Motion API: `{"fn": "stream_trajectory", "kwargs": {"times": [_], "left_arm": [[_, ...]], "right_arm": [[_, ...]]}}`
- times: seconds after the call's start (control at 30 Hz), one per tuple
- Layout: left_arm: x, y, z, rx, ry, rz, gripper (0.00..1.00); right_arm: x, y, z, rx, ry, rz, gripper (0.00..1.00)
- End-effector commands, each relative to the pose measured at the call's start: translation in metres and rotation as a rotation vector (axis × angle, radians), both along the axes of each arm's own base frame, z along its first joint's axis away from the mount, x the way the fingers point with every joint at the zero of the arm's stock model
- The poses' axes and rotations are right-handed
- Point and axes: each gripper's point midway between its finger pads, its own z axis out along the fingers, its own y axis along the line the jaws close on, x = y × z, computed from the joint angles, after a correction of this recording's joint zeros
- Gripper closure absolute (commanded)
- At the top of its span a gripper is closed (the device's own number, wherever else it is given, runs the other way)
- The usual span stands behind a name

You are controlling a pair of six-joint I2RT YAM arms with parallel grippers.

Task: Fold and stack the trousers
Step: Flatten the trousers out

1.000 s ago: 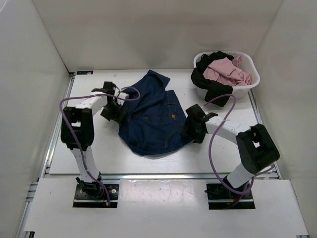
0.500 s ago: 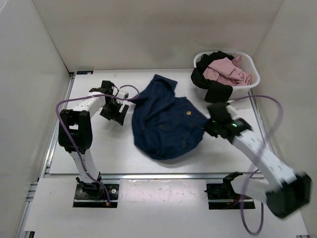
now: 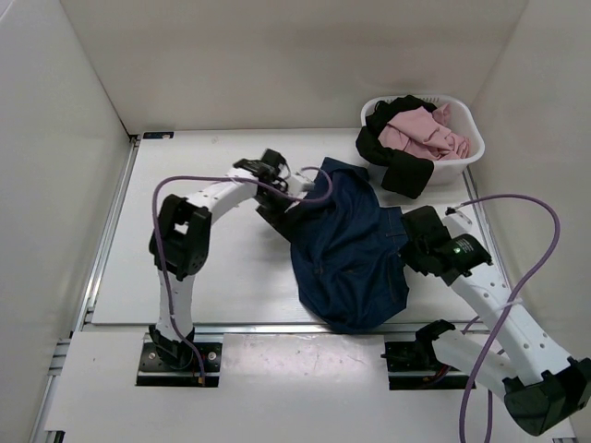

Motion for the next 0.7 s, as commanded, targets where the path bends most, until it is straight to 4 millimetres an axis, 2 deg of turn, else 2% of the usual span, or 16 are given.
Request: {"fn": "stream_trajectory", "kwargs": {"times": [0.0,0.07,0.13,0.23,0.37,0.4,0.43,0.47,0.53,0.57,0.63,0.67], "left_arm": [[-0.033,-0.039,0.004,-0.045,0.079,-0.089,0.01],[-0.026,-0.041,-0.007,-0.012,0.069,-0.059,0.01],[-0.027,-0.040,-0.028,0.042,0.099,-0.019,0.01],[-0.021,-0.047,-0.043,0.039,0.130,-0.002,0.05],[-0.028,-0.054,-0.070,0.078,0.165,-0.034,0.42],[-0.028,-0.054,-0.070,0.078,0.165,-0.034,0.77],[-0.030,-0.048,-0.074,0.108,0.165,-0.036,0.86],[-0.032,-0.042,-0.070,0.123,0.149,-0.040,0.86],[-0.018,-0.020,-0.049,0.140,0.081,0.002,0.86],[0.000,0.010,-0.018,0.165,-0.019,0.060,0.86],[0.014,0.049,0.018,0.216,-0.145,0.092,0.86],[0.027,0.086,0.063,0.274,-0.294,0.162,0.86]], "right_arm": [[0.009,-0.009,0.033,-0.038,-0.091,-0.007,1.00],[0.009,-0.009,0.033,-0.038,-0.090,-0.007,1.00],[0.005,-0.011,0.029,-0.023,-0.097,-0.025,1.00],[0.003,-0.012,0.030,-0.004,-0.121,-0.033,1.00],[0.002,-0.014,0.025,-0.012,-0.114,-0.044,1.00],[0.002,-0.014,0.025,-0.012,-0.114,-0.044,1.00],[0.004,-0.013,0.027,-0.008,-0.122,-0.044,1.00],[0.007,-0.012,0.026,-0.015,-0.123,-0.033,1.00],[0.012,-0.010,0.035,-0.019,-0.142,-0.014,1.00],[0.014,-0.008,0.035,-0.024,-0.145,-0.005,1.00],[0.018,-0.007,0.038,-0.040,-0.152,0.022,1.00],[0.018,-0.007,0.036,-0.051,-0.143,0.029,1.00]]}}
